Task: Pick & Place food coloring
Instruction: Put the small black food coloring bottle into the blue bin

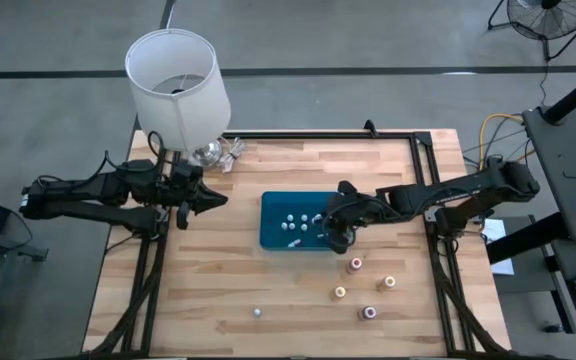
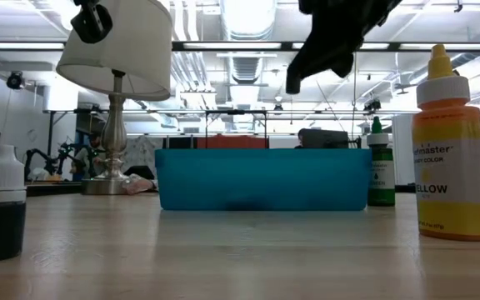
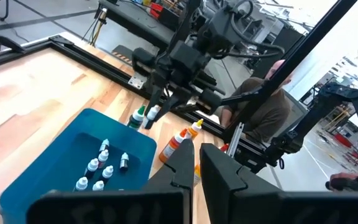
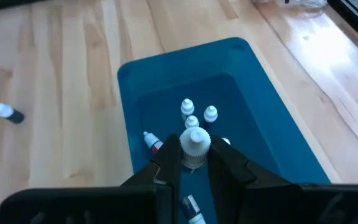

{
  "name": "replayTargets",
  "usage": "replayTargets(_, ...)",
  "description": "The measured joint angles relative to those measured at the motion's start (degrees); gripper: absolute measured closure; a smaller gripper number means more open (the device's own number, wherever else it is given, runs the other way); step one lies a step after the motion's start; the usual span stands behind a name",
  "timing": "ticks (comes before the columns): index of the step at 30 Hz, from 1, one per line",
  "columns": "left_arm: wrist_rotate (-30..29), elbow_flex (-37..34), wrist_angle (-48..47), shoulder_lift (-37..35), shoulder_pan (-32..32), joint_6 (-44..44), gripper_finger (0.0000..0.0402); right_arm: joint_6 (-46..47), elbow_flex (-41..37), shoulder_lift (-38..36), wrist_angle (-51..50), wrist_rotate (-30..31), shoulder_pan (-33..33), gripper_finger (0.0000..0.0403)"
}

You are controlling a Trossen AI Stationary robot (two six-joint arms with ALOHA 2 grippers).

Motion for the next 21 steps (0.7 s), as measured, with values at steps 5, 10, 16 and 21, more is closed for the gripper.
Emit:
replayTargets(5,0.00,0.00,-0.40,0.57,0.01,-0.53,0.0400,-0.99,-0.23,-1.94,0.08,-0.21,0.02,0.0358)
replayTargets(10,0.00,-0.02,-2.93,0.98,0.00,1.36,0.0400,-1.59,-0.08,-2.92,0.32,-0.22,0.02,0.0358)
replayTargets(16,-6.59,-0.13,-1.88,1.60,-0.23,8.57,0.0400,-2.70,-0.08,-2.94,0.20,-0.40,0.02,0.0358)
replayTargets(21,-7.33,-4.36,15.59,1.78,-0.56,24.12,0.0400,-2.74,-0.08,-2.94,0.20,-0.40,0.02,0.0358)
